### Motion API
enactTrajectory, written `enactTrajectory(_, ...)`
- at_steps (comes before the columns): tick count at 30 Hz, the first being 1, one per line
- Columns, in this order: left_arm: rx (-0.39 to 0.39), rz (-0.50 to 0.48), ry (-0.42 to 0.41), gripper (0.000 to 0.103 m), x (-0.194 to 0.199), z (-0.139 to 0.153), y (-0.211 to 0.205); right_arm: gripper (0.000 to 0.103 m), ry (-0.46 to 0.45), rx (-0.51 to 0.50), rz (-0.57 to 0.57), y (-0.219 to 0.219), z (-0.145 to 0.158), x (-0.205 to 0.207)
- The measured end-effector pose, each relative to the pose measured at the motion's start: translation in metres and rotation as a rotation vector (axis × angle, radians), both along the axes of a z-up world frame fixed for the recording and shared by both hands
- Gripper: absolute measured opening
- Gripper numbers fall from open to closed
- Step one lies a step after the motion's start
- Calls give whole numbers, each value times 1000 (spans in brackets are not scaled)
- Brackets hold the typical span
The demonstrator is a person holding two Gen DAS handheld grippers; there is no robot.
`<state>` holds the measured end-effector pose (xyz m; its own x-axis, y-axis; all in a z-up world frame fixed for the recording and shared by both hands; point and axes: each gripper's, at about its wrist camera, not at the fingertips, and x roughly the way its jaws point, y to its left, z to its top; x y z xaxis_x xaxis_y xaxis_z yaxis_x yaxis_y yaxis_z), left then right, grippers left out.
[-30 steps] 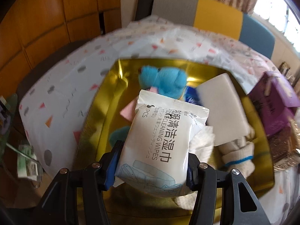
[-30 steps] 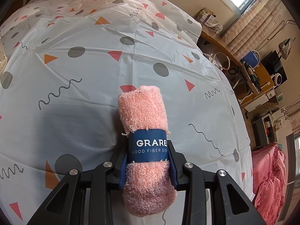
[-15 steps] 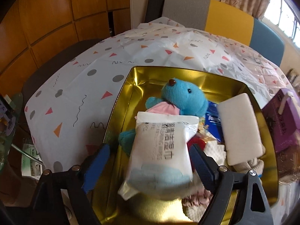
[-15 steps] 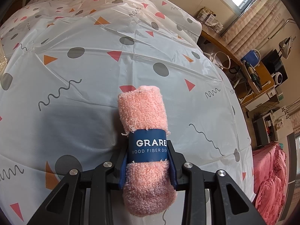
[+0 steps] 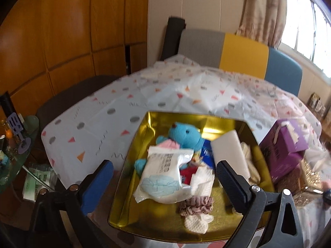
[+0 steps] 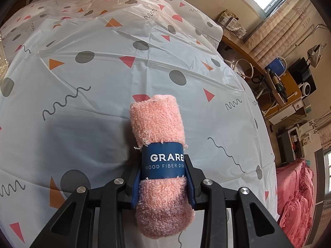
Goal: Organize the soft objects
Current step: 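Carry the pink rolled towel over the gold tray with the right tool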
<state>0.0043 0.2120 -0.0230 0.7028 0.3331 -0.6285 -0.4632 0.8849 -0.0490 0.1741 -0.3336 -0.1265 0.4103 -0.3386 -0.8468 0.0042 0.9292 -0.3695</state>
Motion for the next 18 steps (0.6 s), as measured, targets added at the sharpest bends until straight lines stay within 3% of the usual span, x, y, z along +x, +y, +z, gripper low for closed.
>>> enactTrajectory(6, -16, -32, -38, 103, -8, 8, -5, 35, 0, -20, 6, 2, -1, 0)
enactTrajectory(11, 25, -58, -38, 103, -9, 12, -13, 33, 12, -73, 35, 10, -4, -2)
enactTrajectory(18, -15, -95, -18, 103, -13, 2, -14, 33, 69, -34, -104, 8, 1, 6)
